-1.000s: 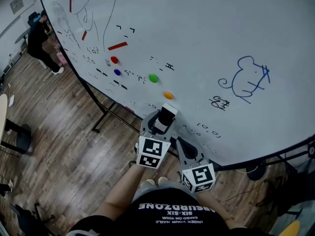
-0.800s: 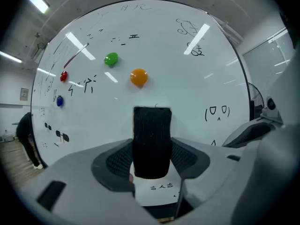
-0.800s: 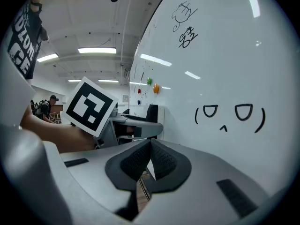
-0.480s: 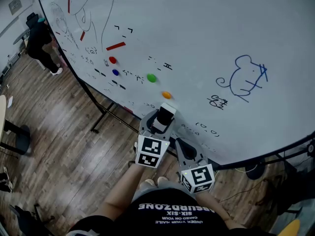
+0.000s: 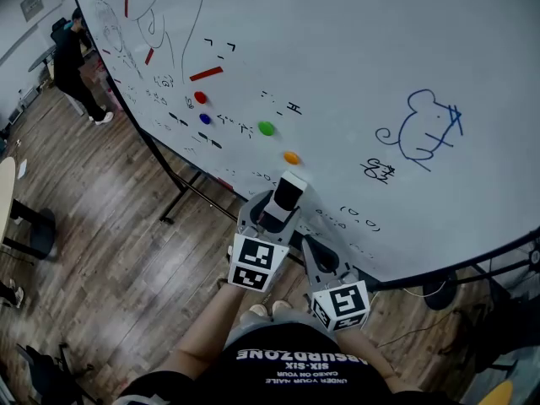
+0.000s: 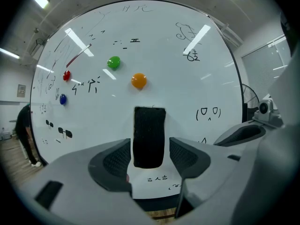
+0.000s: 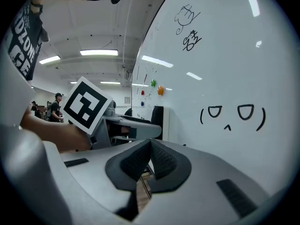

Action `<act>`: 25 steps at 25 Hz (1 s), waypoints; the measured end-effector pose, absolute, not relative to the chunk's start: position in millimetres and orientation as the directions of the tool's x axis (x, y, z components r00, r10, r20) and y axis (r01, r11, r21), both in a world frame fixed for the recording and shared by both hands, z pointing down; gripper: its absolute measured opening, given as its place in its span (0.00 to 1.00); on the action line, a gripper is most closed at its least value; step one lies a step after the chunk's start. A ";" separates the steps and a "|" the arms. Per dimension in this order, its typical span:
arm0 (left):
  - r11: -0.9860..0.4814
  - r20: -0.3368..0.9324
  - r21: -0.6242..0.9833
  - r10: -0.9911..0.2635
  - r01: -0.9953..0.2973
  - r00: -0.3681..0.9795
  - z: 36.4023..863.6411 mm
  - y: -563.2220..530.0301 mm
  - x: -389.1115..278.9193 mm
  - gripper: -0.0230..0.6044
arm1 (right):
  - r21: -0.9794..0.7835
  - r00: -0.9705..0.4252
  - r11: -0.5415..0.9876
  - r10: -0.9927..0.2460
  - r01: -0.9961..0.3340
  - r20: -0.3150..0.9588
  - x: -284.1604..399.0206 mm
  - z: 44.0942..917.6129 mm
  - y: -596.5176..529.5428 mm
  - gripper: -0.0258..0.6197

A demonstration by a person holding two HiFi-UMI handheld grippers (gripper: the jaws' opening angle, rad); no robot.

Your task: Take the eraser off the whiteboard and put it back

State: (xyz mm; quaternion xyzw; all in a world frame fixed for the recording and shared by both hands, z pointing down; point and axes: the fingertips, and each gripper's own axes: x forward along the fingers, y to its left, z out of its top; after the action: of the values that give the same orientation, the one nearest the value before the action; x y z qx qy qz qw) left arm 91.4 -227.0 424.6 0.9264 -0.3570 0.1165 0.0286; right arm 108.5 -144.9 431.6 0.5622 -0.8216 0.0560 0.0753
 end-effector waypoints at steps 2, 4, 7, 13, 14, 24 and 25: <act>-0.740 0.237 -0.027 -0.658 -0.672 0.715 425.3 -222.5 86.4 0.42 | -0.008 -0.363 0.368 -0.914 -0.930 0.183 107.0 431.3 -145.1 0.04; -0.735 0.235 -0.020 -0.662 -0.678 0.712 425.3 -218.6 80.9 0.42 | -0.009 -0.368 0.372 -0.912 -0.928 0.181 105.7 430.7 -145.4 0.04; -0.726 0.232 -0.012 -0.671 -0.688 0.704 425.9 -214.3 71.9 0.42 | -0.013 -0.371 0.375 -0.911 -0.927 0.180 103.4 429.7 -145.5 0.04; -0.702 0.233 -0.002 -0.693 -0.712 0.683 428.7 -207.7 53.8 0.42 | -0.015 -0.389 0.393 -0.904 -0.919 0.175 97.9 428.9 -145.8 0.04; -0.699 0.231 -0.002 -0.696 -0.716 0.679 428.5 -206.2 50.8 0.42 | -0.015 -0.392 0.395 -0.904 -0.918 0.174 97.2 428.9 -145.9 0.04; -0.654 0.204 0.001 -0.740 -0.756 0.641 422.3 -193.6 21.6 0.40 | -0.018 -0.427 0.430 -0.889 -0.903 0.165 87.2 425.9 -147.1 0.04; -0.649 0.203 0.000 -0.745 -0.761 0.635 422.7 -192.4 18.5 0.39 | -0.018 -0.430 0.433 -0.887 -0.901 0.166 86.5 426.1 -147.0 0.04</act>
State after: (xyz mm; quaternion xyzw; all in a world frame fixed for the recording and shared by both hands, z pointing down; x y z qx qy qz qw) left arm 18.5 -192.4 422.7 0.9033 -0.4167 0.0928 0.0427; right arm 86.5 -147.0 426.1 0.5298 -0.8440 0.0520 0.0654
